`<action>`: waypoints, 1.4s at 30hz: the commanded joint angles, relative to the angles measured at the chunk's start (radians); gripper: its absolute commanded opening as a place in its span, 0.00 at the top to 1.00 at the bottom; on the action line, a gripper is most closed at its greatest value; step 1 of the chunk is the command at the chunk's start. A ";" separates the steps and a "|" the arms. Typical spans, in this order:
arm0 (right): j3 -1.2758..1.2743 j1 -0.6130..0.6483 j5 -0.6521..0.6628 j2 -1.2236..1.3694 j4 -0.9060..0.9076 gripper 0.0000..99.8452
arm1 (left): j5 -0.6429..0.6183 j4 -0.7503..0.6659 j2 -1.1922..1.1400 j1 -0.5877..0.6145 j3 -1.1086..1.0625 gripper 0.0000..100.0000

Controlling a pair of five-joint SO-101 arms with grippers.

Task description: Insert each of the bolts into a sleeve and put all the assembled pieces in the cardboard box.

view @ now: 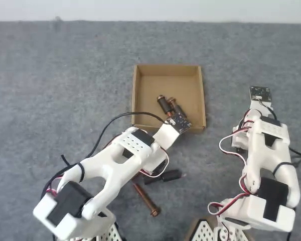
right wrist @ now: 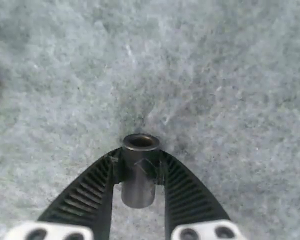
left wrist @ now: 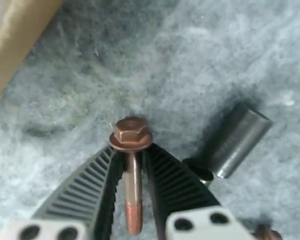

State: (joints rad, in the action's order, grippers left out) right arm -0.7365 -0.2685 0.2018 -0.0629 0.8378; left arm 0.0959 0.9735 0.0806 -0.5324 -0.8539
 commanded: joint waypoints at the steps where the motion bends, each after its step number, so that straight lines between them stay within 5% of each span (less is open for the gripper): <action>1: 0.058 -0.013 0.012 -0.007 0.010 0.99 | -0.015 0.005 0.017 0.009 0.036 0.99; 16: 0.058 -0.013 0.012 -0.005 0.010 0.99 | -0.190 -0.014 0.534 0.331 -0.102 0.99; 35: 0.066 0.047 0.014 -0.005 -0.087 0.99 | -0.192 -0.473 0.572 0.661 -0.311 0.99; 42: 0.186 0.051 0.149 0.002 -0.133 0.99 | -0.192 -0.591 0.572 0.664 -0.367 0.99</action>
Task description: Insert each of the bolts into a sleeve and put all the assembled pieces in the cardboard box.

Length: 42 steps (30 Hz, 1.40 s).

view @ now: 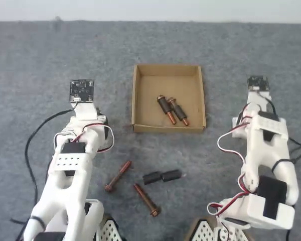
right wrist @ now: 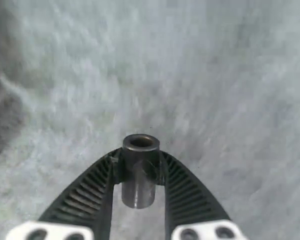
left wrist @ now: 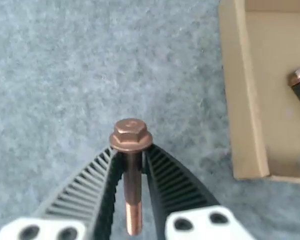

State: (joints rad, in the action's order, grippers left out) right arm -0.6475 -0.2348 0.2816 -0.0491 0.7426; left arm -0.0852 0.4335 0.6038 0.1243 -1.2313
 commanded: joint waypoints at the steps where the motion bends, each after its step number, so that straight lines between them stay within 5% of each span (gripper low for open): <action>1: 0.107 0.027 0.089 -0.012 -0.059 0.99 | -0.011 -0.058 0.049 0.012 0.007 0.99; 8: 0.106 0.101 0.218 -0.010 -0.298 0.99 | -0.011 -0.064 0.049 0.014 -0.030 0.99; 23: 0.112 0.223 0.127 0.213 -1.050 0.99 | -0.006 -0.066 0.051 0.014 -0.073 0.99; 29: 0.114 0.262 0.115 0.302 -1.325 0.99 | -0.009 -0.178 0.051 0.037 -0.116 0.99; 32: 0.127 0.282 -0.018 0.341 -1.402 0.99 | -0.009 -0.232 0.051 0.052 -0.136 0.99; 39: 0.132 0.288 -0.557 0.321 -1.498 0.99 | -0.009 -0.245 0.051 0.051 -0.143 0.99; 42: 0.081 0.291 -0.594 0.280 -1.500 0.99 | -0.009 -0.250 0.051 0.051 -0.143 0.99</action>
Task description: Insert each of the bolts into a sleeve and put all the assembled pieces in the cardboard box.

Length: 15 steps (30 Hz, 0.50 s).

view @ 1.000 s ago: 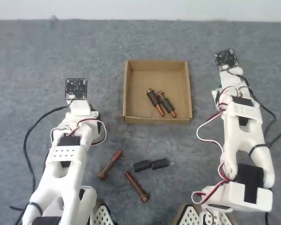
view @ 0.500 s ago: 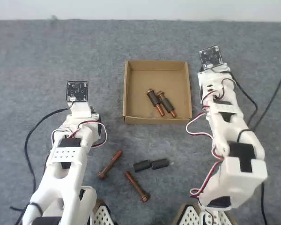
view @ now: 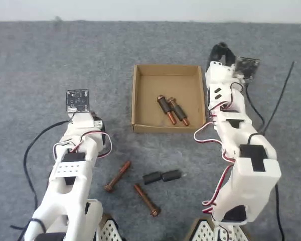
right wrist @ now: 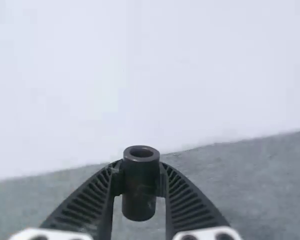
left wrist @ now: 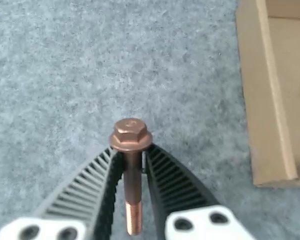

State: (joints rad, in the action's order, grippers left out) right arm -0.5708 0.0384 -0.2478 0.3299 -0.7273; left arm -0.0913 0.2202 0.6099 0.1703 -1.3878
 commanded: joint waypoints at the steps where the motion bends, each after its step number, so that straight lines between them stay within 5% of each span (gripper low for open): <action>1: -0.018 0.027 -0.060 -0.116 -0.035 0.99 | -0.003 -0.037 0.044 0.005 0.013 0.99; 15: -0.443 0.222 -0.057 -0.473 -0.036 0.99 | -0.003 -0.037 0.043 0.000 0.012 0.99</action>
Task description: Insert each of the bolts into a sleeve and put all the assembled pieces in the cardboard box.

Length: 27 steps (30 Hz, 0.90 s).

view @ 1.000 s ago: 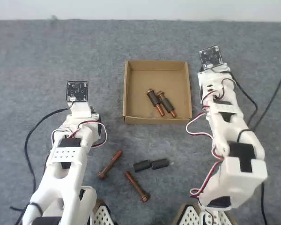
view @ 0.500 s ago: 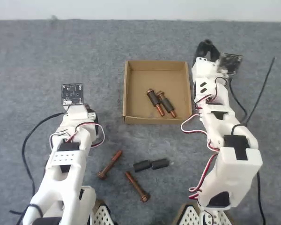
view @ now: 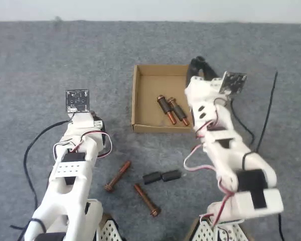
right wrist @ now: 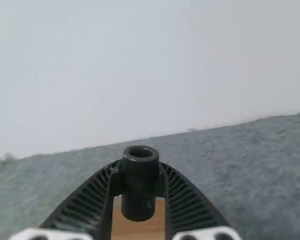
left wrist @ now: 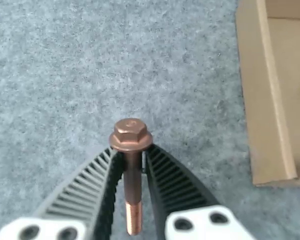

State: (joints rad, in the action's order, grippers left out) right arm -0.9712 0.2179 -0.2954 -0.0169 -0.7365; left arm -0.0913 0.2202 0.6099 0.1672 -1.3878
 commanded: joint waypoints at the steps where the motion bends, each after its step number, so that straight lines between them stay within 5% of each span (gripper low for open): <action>1: -0.072 0.058 0.008 -0.154 -0.027 0.99 | -0.003 -0.037 0.043 0.003 0.012 0.99; 10: -0.427 0.245 0.267 -0.355 -0.237 0.99 | -0.003 -0.037 0.043 0.003 0.012 0.99; 27: -0.695 0.263 0.216 -0.604 -0.214 0.99 | 0.000 -0.037 0.043 0.002 0.012 0.99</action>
State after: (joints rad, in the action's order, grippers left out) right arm -1.6448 0.4879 -0.0453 -0.5723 -0.9651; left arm -0.0913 0.2202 0.6099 0.1672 -1.3878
